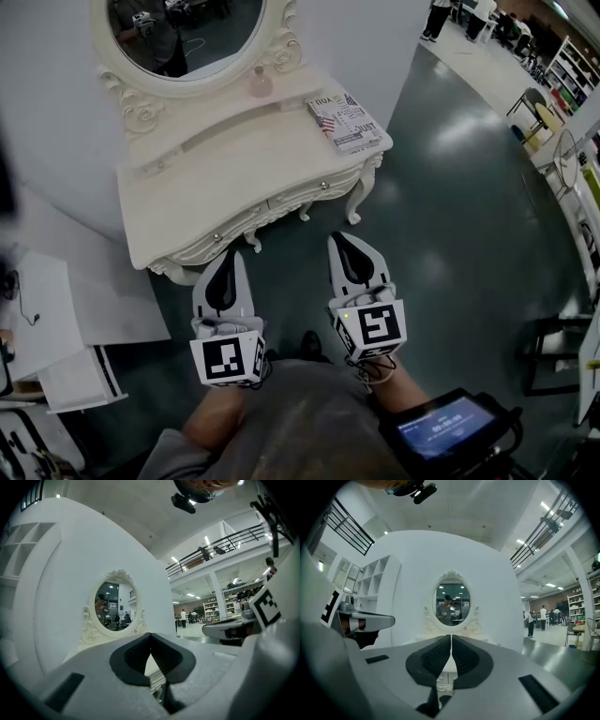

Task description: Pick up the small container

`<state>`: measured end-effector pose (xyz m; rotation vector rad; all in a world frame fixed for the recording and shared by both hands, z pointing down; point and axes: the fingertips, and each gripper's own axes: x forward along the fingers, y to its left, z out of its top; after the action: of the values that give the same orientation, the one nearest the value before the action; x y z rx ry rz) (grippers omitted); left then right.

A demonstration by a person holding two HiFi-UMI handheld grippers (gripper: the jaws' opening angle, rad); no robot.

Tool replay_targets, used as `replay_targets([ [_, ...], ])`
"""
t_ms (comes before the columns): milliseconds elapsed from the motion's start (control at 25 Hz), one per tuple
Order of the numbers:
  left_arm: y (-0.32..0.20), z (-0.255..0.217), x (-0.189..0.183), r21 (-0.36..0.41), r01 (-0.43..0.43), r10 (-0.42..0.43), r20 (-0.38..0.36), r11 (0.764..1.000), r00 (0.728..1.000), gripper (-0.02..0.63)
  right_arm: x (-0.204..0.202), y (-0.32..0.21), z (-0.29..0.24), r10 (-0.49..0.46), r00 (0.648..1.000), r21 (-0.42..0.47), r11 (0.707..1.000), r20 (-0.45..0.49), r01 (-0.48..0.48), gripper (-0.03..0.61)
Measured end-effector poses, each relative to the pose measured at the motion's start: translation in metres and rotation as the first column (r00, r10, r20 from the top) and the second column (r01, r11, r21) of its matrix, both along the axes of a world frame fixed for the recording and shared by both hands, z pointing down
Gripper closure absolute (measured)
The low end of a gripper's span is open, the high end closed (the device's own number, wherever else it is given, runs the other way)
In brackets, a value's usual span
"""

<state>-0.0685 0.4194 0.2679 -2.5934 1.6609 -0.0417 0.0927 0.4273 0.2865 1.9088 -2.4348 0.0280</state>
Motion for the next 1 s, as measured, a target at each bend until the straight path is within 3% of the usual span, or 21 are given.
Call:
replay_targets([
  [240, -0.017, 0.004, 0.02, -0.003, 0.011, -0.011, 0.001, 1.0, 1.0, 0.603, 0.008, -0.023, 0.002, -0.037, 0.999, -0.001, 0.999, -0.015, 0.037, 0.563],
  [520, -0.065, 0.012, 0.018, -0.012, 0.038, -0.038, -0.001, 0.999, 0.999, 0.603, 0.009, -0.073, 0.012, -0.074, 0.997, -0.005, 0.997, -0.019, 0.074, 0.563],
  [1000, -0.209, 0.026, -0.005, -0.056, 0.004, -0.004, -0.003, 0.998, 1.0, 0.603, -0.017, -0.214, 0.027, -0.035, 0.999, -0.053, 0.998, -0.018, 0.034, 0.563],
])
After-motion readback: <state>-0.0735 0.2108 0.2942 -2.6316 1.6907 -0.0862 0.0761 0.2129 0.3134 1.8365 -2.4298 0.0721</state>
